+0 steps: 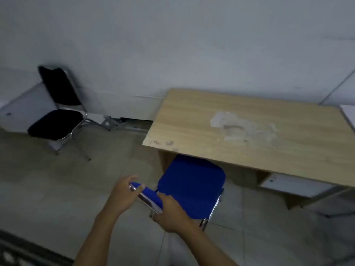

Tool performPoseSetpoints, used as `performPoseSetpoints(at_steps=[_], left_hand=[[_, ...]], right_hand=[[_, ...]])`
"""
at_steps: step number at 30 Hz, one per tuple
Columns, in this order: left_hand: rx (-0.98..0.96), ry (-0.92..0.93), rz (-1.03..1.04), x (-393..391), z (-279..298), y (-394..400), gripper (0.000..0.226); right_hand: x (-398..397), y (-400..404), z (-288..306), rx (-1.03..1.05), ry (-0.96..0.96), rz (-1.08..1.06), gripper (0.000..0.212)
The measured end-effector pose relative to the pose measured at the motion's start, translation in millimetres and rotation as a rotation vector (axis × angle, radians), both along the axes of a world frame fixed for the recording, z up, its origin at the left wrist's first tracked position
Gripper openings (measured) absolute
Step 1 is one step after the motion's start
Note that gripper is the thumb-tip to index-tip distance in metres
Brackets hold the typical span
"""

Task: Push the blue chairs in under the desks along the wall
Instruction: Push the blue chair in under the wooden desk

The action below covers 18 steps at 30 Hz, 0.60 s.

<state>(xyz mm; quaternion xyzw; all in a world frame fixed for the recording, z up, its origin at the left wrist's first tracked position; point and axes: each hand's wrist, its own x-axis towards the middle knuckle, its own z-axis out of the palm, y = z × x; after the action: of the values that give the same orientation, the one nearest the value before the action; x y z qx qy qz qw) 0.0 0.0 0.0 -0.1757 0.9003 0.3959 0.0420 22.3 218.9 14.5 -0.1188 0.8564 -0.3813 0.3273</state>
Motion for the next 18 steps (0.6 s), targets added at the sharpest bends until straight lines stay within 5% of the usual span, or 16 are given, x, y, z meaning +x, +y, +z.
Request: performPoseSetpoints(at_steps=[4, 10, 18], left_hand=[[0.044, -0.177, -0.146, -12.5, -9.3, -13.7, 0.061], [0.012, -0.157, -0.279, 0.1, -34.2, 2.7, 0.057], [-0.081, -0.127, -0.327, 21.5, -34.3, 80.3, 0.066]], right_hand=[[-1.6, -29.3, -7.5, 0.179, 0.014, -0.021, 0.066], [12.2, -21.3, -26.0, 0.478, 0.122, 0.013, 0.062], [23.7, 50.8, -35.6, 0.523, 0.183, 0.022, 0.051]])
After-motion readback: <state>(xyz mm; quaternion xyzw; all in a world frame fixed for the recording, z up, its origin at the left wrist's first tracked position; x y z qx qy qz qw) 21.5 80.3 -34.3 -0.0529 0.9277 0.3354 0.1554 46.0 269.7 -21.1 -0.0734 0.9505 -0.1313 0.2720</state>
